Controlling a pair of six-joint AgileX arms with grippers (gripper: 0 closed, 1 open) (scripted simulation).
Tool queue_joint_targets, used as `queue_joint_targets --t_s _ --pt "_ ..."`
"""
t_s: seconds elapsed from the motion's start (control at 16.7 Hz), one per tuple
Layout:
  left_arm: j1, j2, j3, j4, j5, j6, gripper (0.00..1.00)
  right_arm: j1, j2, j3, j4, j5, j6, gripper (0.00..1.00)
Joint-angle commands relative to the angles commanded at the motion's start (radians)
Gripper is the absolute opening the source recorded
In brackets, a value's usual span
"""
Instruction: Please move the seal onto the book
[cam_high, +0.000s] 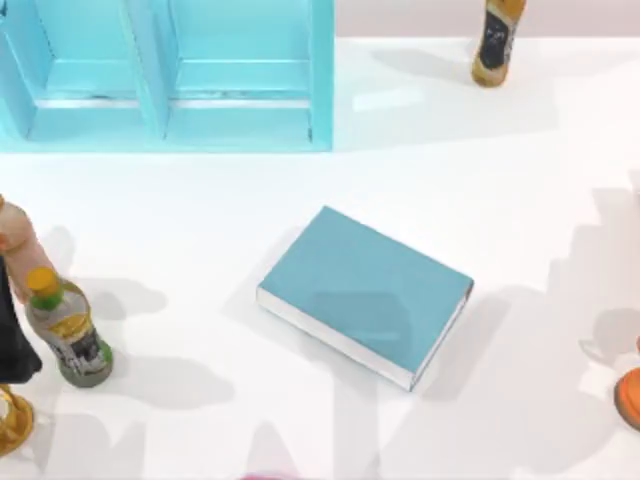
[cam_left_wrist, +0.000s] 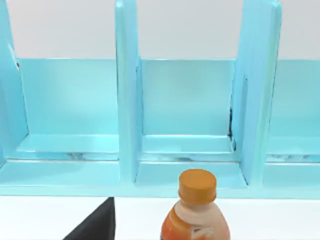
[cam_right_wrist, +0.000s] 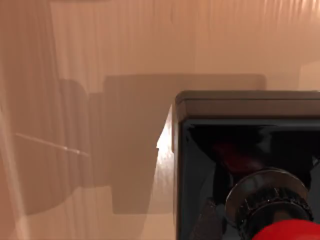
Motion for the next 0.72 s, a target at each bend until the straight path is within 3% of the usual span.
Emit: queue_joint_targets --t_s 0.48,0.72 --pt "0.0 0.0 0.0 0.0 0.0 0.0 1.0 0.288 -0.09 0.275 -0.409 -0.001 0.287 0.0" --pt "0.0 0.0 0.0 0.0 0.0 0.0 1.0 0.35 -0.131 0.335 -0.477 0.0 0.348 0.0"
